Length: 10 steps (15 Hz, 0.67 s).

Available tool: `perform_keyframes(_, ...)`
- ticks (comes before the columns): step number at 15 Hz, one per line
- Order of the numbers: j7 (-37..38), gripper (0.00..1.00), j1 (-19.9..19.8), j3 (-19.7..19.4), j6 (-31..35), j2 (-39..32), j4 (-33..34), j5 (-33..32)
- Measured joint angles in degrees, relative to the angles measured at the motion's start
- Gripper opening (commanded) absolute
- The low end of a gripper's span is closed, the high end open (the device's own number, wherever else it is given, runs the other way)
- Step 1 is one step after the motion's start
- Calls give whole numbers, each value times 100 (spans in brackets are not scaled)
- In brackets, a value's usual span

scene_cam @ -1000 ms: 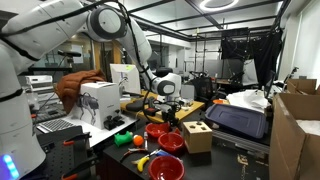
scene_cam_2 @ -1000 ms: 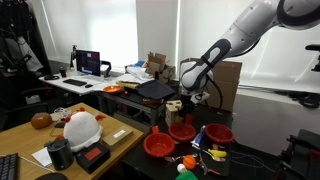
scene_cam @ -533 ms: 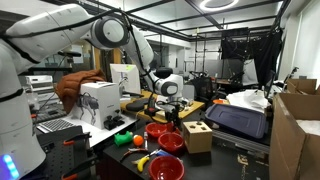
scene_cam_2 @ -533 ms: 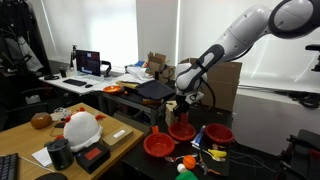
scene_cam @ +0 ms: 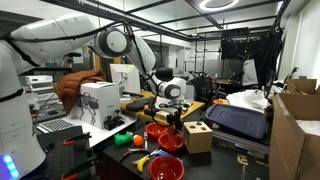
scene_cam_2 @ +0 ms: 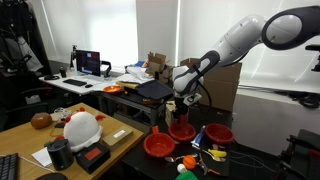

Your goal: Place the orange block in the middle orange bowl

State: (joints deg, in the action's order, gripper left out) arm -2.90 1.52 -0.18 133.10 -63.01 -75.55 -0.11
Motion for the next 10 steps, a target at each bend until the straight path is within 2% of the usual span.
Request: perform_keyframes(10,-35,26,3,17,-472,-678,782,-3)
